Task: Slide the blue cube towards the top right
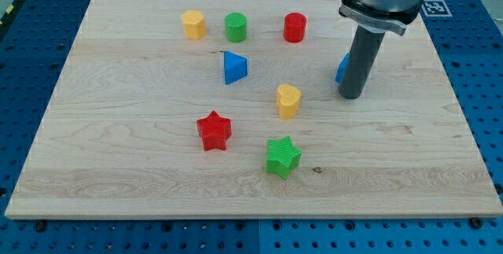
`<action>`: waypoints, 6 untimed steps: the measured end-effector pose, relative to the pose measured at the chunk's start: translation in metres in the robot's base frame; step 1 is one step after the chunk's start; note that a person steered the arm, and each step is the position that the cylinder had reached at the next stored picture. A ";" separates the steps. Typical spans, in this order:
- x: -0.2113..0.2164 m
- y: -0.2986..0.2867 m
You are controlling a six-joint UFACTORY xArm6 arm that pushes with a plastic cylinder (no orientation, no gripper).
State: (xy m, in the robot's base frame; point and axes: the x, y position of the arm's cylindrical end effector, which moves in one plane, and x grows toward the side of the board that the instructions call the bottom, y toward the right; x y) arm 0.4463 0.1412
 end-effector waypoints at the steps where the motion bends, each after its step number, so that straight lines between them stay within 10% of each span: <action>1: -0.016 0.000; 6: -0.067 0.021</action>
